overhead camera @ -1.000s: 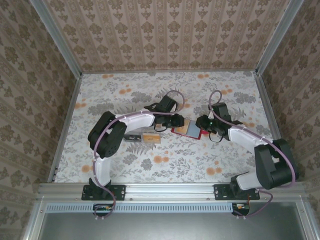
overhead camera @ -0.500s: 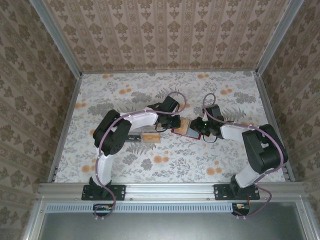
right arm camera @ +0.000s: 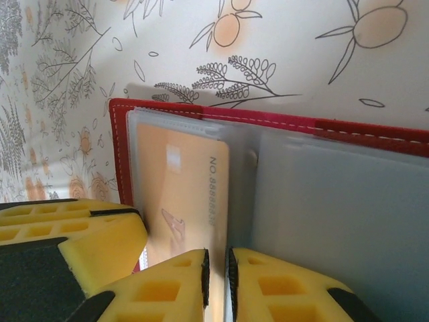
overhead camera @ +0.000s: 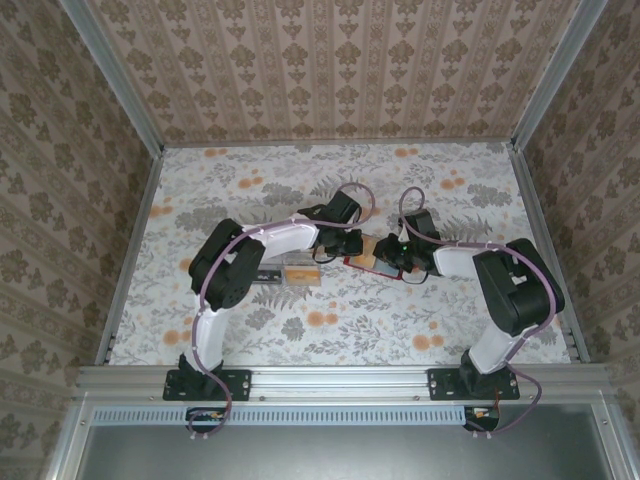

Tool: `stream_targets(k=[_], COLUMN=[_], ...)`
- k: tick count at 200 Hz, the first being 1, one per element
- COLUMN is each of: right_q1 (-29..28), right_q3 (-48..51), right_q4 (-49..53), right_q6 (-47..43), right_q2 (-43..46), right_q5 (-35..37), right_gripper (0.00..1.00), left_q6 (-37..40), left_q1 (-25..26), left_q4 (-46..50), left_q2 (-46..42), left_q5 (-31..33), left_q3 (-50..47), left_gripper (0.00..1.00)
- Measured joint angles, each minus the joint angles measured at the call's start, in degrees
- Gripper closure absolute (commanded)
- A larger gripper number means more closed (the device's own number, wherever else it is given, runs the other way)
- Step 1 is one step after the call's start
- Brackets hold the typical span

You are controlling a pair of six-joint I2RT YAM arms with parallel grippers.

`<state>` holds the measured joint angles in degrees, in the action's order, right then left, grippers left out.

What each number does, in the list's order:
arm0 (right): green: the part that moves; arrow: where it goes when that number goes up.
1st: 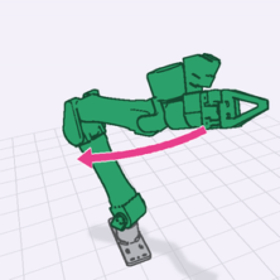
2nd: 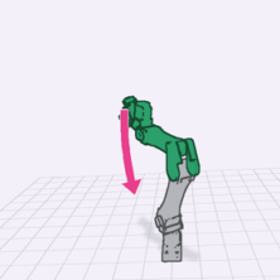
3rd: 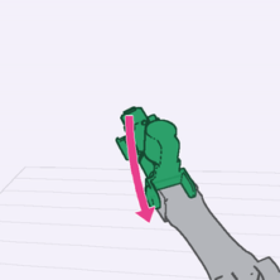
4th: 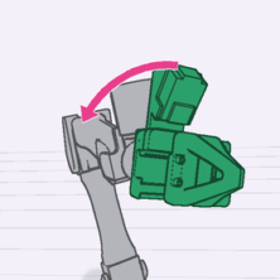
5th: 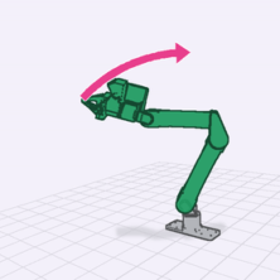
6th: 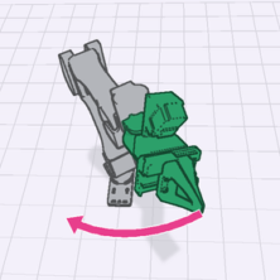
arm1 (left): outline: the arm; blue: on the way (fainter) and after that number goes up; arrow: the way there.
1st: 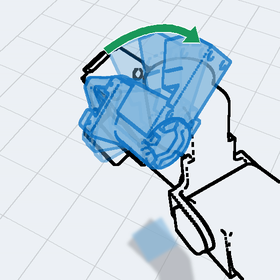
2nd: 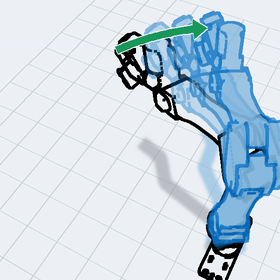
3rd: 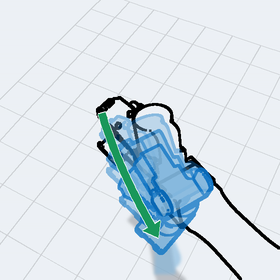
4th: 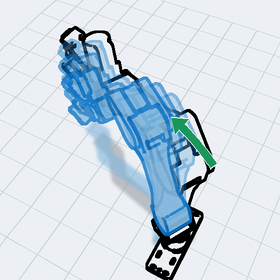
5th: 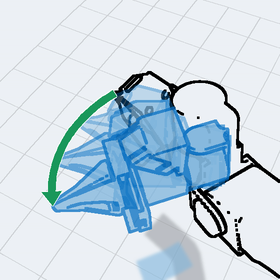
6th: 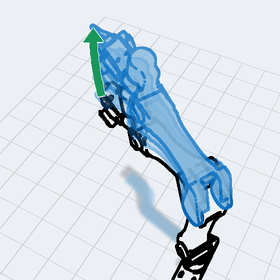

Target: Take the credit cards out of the card holder

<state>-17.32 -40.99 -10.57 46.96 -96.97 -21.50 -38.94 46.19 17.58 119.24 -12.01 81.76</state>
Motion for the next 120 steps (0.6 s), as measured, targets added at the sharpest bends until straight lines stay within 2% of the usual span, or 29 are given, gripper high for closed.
stream_targets(k=[33, 46, 71, 120], right_q1=[0.02, 0.00, 0.04, 0.22], right_q3=[-0.24, -0.24, -0.24, -0.02], right_q4=[-0.07, -0.09, -0.33, -0.72], right_q6=[0.24, 0.31, 0.98, 1.22], right_q2=[-0.57, -0.55, -0.55, -0.37], right_q5=[-0.04, -0.04, -0.02, 0.00], right_gripper=[0.81, 0.84, 1.00, 1.00], left_q6=[0.00, 0.00, 0.00, -0.04], left_q1=[0.00, 0.00, 0.00, 0.00], left_q4=[0.07, 0.07, 0.24, 1.90], left_q2=[0.02, 0.02, 0.02, 0.55], left_q5=[0.04, 0.04, 0.11, 0.70], left_q3=[0.04, 0.04, 0.09, 1.29], left_gripper=[0.86, 0.85, 0.85, 0.87])
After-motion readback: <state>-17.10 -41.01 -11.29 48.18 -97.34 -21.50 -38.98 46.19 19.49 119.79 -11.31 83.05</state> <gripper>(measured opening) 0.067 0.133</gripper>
